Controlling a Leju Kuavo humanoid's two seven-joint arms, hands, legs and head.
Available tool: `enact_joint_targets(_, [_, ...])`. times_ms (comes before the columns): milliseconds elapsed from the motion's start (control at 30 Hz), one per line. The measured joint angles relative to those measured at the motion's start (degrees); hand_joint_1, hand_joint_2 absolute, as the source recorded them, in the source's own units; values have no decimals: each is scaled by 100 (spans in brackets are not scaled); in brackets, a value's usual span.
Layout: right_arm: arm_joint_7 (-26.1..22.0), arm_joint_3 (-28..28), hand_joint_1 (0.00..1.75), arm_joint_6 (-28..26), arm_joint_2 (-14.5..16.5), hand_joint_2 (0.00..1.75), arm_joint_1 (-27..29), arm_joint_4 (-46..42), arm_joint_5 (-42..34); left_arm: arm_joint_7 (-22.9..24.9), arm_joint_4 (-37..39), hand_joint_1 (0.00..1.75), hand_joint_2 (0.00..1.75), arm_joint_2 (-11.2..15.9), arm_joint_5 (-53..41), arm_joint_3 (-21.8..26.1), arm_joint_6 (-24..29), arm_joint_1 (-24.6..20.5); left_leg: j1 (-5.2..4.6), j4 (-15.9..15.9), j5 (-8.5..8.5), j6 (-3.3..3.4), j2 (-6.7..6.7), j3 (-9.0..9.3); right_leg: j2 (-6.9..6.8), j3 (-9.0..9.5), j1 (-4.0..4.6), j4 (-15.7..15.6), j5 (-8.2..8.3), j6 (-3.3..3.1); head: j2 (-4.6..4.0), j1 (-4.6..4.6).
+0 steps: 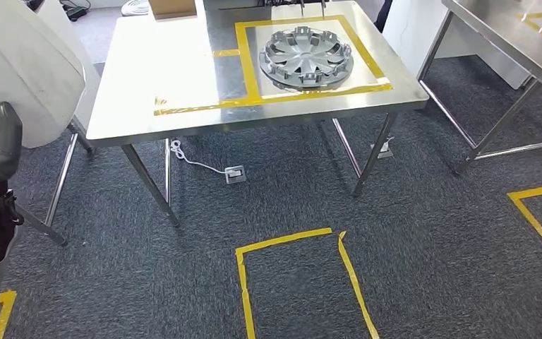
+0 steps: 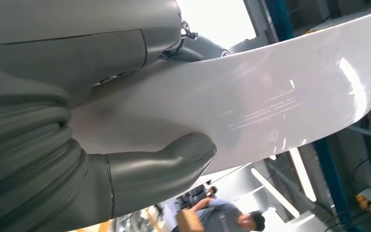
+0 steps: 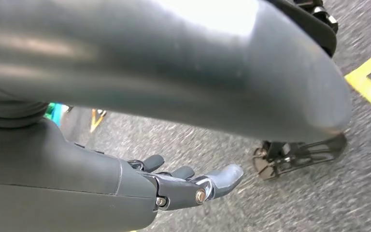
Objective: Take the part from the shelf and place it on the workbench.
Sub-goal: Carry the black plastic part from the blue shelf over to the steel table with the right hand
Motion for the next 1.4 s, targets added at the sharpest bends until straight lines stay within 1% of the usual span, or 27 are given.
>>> enact_joint_targets(100, [-2, 0, 0, -14, 12, 0, -11, 1, -32, 0, 52, 175, 175, 15, 33, -14, -15, -119, -9, -5, -75, 58, 9, 67, 1, -709, -15, 1138, -382, 41, 0, 16])
enact_joint_targets(133, [-9, -1, 0, -15, 15, 0, -9, 1, -37, 2, 75, 175, 175, 15, 42, -23, -22, -143, -15, -1, -107, 59, 9, 95, 1, -913, -17, 1373, -378, 40, 0, 16])
enact_joint_targets(167, [-21, -1, 0, -14, 17, 0, -6, 2, -44, 4, 98, 175, 175, 15, 50, -35, -31, -172, -19, 4, -141, 56, 6, 131, 2, -1013, -16, 1393, -252, 31, 0, 16])
enact_joint_targets(200, [-36, -2, 0, -12, 19, 0, -3, 2, -56, 6, 120, 175, 175, 14, 58, -48, -39, -210, -21, 9, -179, 47, 2, 178, 2, -991, -13, 1175, -14, 11, -1, 17])
enact_joint_targets(267, [-60, -4, 0, -5, 20, 0, -2, 2, -78, 11, 157, 175, 175, 10, 63, -63, -52, -300, -28, 14, -261, 18, -3, 271, 2, -718, 15, 368, 516, -60, 0, 21])
enact_joint_targets(300, [-65, -5, 0, -3, 22, 0, -7, 2, -86, 12, 174, 175, 175, 6, 55, -68, -53, -338, -36, 16, -298, -6, -6, 301, -1, -592, 32, 35, 669, -87, 0, 22])
enact_joint_targets(333, [-67, -7, 0, -2, 28, 0, -16, 2, -90, 16, 190, 175, 175, -1, 42, -75, -55, -366, -42, 12, -328, -34, -6, 318, -2, -518, 47, -160, 727, -109, 1, 22])
enact_joint_targets(433, [-75, -8, 0, -1, 60, 0, -40, 2, -97, 27, 218, 175, 175, -26, -28, -111, -49, -389, -42, -31, -381, -133, -3, 366, 3, -444, 40, -275, 695, -156, 0, 21])
enact_joint_targets(500, [-91, -8, 0, -2, 79, 0, -40, 2, -96, 26, 219, 175, 175, -34, -73, -133, -44, -400, -32, 149, -480, -201, 2, 309, 5, -347, 9, -339, 685, -211, 0, 8])
enact_joint_targets(533, [-99, -8, 0, -2, 86, 0, -39, 2, -97, 27, 220, 175, 175, -35, -87, -139, -41, -402, -23, 428, -596, -231, 3, 169, 5, -302, -5, -361, 670, -236, 0, -2])
enact_joint_targets(600, [-123, -8, 0, -2, 86, 0, -40, 2, -96, 32, 225, 175, 175, -39, -106, -144, -35, -382, -10, 1209, -861, -281, 3, -293, 8, -228, -7, -366, 605, -267, -1, -14])
enact_joint_targets(633, [-133, -8, 0, -2, 86, 0, -40, 2, -96, 36, 227, 175, 175, -43, -110, -144, -33, -357, -1, 1504, -904, -299, 3, -505, 12, -185, -8, -365, 565, -268, -1, -15])
enact_joint_targets(667, [-142, -8, 0, -2, 86, 0, -39, 2, -96, 39, 228, 175, 175, -45, -113, -145, -33, -336, 8, 1593, -820, -312, 4, -622, 17, -134, -11, -365, 523, -261, -1, -15])
enact_joint_targets(700, [-145, -8, 0, -3, 86, 0, -38, 2, -96, 41, 227, 175, 175, -47, -114, -145, -33, -322, 19, 1446, -613, -322, 6, -626, 22, -71, -17, -362, 476, -249, 0, -15])
enact_joint_targets(767, [-149, -8, 0, -2, 87, 0, -32, 3, -96, 42, 227, 175, 175, -50, -117, -145, -33, -315, 42, 695, -76, -338, 20, -373, 29, 58, -27, -355, 367, -204, 0, -14])
enact_joint_targets(833, [-153, -8, 0, -3, 87, 0, -39, 4, -96, 45, 229, 175, 175, -53, -122, -145, -33, -314, 31, 127, 138, -292, 30, -134, 35, 109, -19, -334, 273, -138, -1, -19])
enact_joint_targets(933, [-154, -8, 0, -4, 85, 0, -61, 4, -90, 62, 229, 175, 175, -55, -145, -144, -33, -312, 8, 50, 53, -140, 12, -84, 26, 128, -13, -336, 197, -47, -1, -11])
enact_joint_targets(1000, [-151, -8, 0, -5, 81, 0, -68, 3, -83, 73, 216, 175, 175, -56, -161, -143, -32, -322, 16, 37, 9, -51, 5, -30, 15, 84, -21, -152, 86, 19, 0, -5])
enact_joint_targets(1033, [-147, -7, 0, -6, 80, 0, -71, 2, -80, 82, 208, 175, 175, -61, -174, -143, -32, -324, 22, 26, -12, -13, 9, 3, 14, -45, -27, 110, -26, 47, 0, 1])
enact_joint_targets(1100, [-139, -6, 0, -5, 80, 0, -71, 2, -74, 98, 201, 175, 175, -82, -205, -145, -31, -317, 14, 26, -63, 31, 16, 41, 12, -545, -31, 912, -297, 76, 1, 11])
enact_joint_targets(1133, [-137, -6, 0, -6, 79, 0, -67, 3, -72, 104, 201, 175, 175, -98, -218, -146, -31, -307, 8, 28, -89, 38, 14, 59, 12, -797, -32, 1248, -359, 79, 0, 12])
enact_joint_targets(1167, [-136, -6, 0, -7, 79, 0, -61, 3, -68, 108, 200, 175, 175, -113, -226, -148, -31, -297, 4, 29, -119, 37, 9, 87, 12, -966, -31, 1401, -308, 72, 0, 12])
enact_joint_targets(1200, [-133, -6, 0, -8, 79, 0, -54, 3, -66, 111, 199, 175, 175, -125, -234, -149, -31, -289, 1, 30, -152, 32, 4, 127, 12, -1015, -28, 1319, -134, 57, -1, 12])
enact_joint_targets(1267, [-123, -6, 0, -7, 79, 0, -43, 4, -55, 127, 191, 175, 175, -146, -263, -149, -31, -284, 0, 28, -226, 10, -4, 224, 12, -802, -10, 585, 420, -6, -1, 13])
enact_joint_targets(1300, [-110, -6, 0, -7, 76, 0, -44, 4, -50, 136, 189, 175, 175, -161, -288, -149, -31, -286, -9, 31, -267, -12, -7, 263, 10, -655, 10, 198, 608, -43, 0, 13])
enact_joint_targets(1333, [-96, -6, 0, -6, 74, 0, -48, 4, -45, 149, 188, 175, 175, -177, -313, -150, -35, -290, -15, 29, -300, -39, -9, 287, 8, -548, 27, -78, 712, -71, 1, 13])
enact_joint_targets(1400, [-72, -6, 0, -5, 70, 0, -58, 4, -43, 174, 190, 175, 175, -206, -350, -151, -46, -307, -25, 7, -341, -106, -13, 314, 8, -480, 54, -239, 688, -111, 0, 11])
